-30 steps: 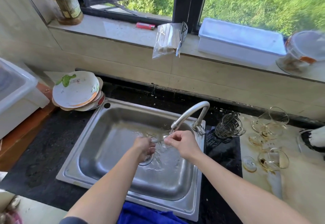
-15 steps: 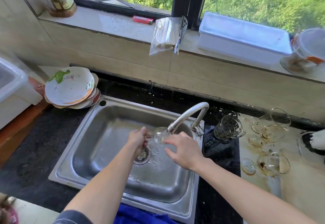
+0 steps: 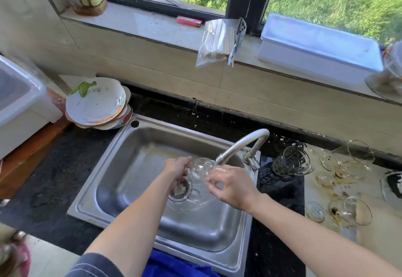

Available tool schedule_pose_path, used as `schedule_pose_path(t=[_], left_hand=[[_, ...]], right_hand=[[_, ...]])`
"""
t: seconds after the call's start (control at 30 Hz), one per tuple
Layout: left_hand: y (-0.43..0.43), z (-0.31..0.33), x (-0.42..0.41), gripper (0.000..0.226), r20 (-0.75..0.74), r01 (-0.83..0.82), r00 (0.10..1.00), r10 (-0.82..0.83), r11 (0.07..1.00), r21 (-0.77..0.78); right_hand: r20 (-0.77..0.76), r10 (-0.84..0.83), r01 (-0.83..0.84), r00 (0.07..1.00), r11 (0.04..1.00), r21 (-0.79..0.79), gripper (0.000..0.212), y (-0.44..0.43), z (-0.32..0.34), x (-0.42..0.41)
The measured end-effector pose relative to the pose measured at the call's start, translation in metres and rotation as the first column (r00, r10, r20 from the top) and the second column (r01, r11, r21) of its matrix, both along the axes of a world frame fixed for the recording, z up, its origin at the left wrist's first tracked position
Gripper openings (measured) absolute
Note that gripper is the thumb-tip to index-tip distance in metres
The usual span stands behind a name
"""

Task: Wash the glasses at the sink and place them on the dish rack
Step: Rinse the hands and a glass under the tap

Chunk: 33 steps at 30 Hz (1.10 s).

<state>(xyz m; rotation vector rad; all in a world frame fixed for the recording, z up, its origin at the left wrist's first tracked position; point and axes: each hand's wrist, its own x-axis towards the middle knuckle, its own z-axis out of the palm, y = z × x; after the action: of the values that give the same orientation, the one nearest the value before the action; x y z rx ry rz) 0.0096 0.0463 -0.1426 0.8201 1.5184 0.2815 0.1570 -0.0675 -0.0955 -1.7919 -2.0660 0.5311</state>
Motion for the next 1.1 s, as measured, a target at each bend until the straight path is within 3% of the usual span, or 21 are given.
schedule_pose_path(t=[0.2,0.27,0.33,0.4,0.5,0.57,0.67,0.77,0.87,0.97,1.1], left_hand=[[-0.001,0.014,-0.005,0.025,-0.016,0.175,0.984,-0.176,0.983,-0.054],[-0.002,0.012,-0.007,0.026,0.07,0.135,0.989,-0.13,0.989,-0.066],[-0.009,0.007,0.0,0.023,0.248,-0.06,0.966,0.073,0.996,-0.06],[-0.014,0.001,0.007,0.015,0.295,-0.205,0.934,0.203,0.978,-0.023],[-0.014,-0.003,0.003,0.008,0.183,-0.134,0.975,0.129,0.991,0.017],[-0.013,-0.004,0.0,0.009,0.129,-0.021,0.991,0.02,1.0,0.002],[-0.008,-0.003,-0.004,0.017,0.044,0.076,0.996,-0.075,0.997,-0.03],[0.0,-0.01,-0.015,0.019,-0.057,0.097,0.993,-0.099,0.995,-0.032],[-0.002,-0.009,-0.014,0.019,-0.069,0.165,0.983,-0.171,0.983,-0.085],[0.001,-0.004,-0.017,0.019,-0.093,0.197,0.974,-0.206,0.976,-0.096],[-0.001,0.001,-0.022,0.024,-0.147,0.276,0.945,-0.293,0.953,-0.124]], right_hand=[[0.13,0.061,-0.076,0.99,0.991,0.109,0.027,0.004,0.0,0.002],[-0.018,-0.057,0.058,0.998,0.994,0.092,0.039,0.004,-0.001,0.003],[-0.262,-0.264,0.273,0.928,0.962,-0.003,0.033,0.006,-0.001,-0.008],[-0.326,-0.378,0.376,0.866,0.924,-0.072,0.025,0.005,-0.003,-0.02],[-0.253,-0.231,0.212,0.939,0.972,-0.101,0.029,-0.005,0.0,-0.02],[-0.063,-0.084,0.076,0.994,0.99,-0.115,0.035,-0.005,-0.001,-0.015],[0.112,0.009,-0.012,0.994,1.0,0.02,0.033,-0.005,-0.006,-0.011],[0.173,0.055,-0.084,0.983,0.982,0.167,0.028,-0.011,-0.011,-0.004],[0.199,0.032,-0.056,0.979,0.991,0.119,0.033,-0.012,-0.014,-0.01],[0.171,0.089,-0.104,0.981,0.991,0.081,0.024,-0.014,-0.013,-0.013],[0.202,0.089,-0.114,0.975,0.986,0.119,0.031,-0.011,-0.012,-0.009]])
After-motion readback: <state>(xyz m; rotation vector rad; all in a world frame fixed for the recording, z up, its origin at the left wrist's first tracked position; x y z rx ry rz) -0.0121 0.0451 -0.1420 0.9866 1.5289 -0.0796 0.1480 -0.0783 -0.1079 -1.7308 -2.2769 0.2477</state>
